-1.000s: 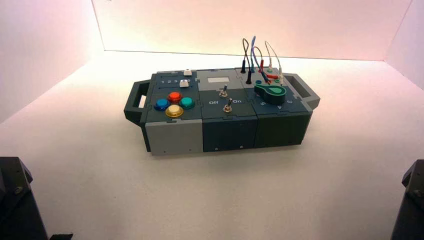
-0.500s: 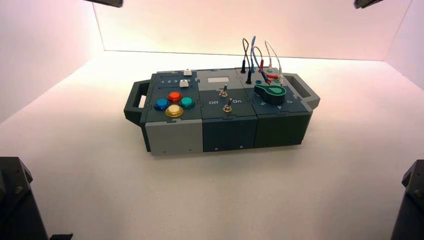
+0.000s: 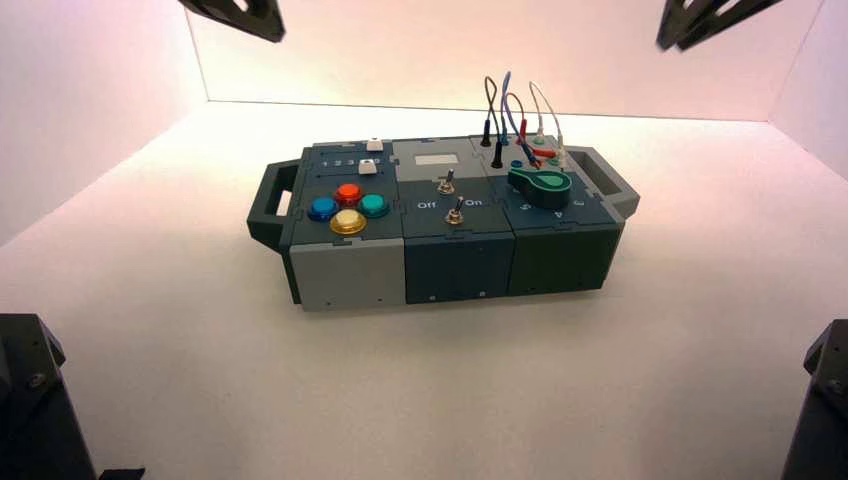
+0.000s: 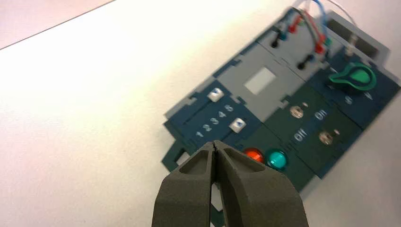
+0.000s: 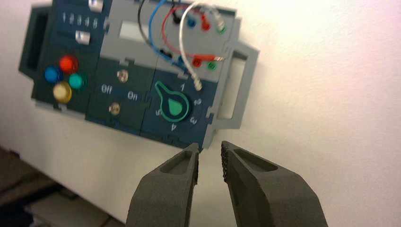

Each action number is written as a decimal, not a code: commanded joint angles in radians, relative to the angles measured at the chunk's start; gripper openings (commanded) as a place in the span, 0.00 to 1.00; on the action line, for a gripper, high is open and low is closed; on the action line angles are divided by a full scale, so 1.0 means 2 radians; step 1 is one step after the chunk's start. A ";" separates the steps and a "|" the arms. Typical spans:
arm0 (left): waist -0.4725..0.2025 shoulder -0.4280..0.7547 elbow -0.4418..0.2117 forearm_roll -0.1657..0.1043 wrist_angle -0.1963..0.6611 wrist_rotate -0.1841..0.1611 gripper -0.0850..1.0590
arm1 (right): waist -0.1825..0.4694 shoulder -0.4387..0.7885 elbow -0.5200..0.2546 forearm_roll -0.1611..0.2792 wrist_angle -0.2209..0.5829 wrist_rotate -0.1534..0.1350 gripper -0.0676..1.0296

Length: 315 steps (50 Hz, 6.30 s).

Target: Insert the white wire.

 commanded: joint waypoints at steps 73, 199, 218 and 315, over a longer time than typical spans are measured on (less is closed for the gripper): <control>-0.046 0.012 -0.032 -0.228 0.063 0.255 0.05 | 0.041 0.237 -0.091 0.017 -0.067 -0.080 0.45; -0.042 0.021 -0.031 -0.230 0.059 0.259 0.05 | 0.045 0.262 -0.067 -0.008 -0.216 -0.078 0.04; -0.041 0.021 -0.030 -0.230 0.059 0.259 0.05 | 0.048 0.270 -0.067 -0.008 -0.217 -0.078 0.04; -0.042 0.020 -0.028 -0.230 0.059 0.258 0.05 | 0.051 0.272 -0.067 -0.018 -0.232 -0.080 0.04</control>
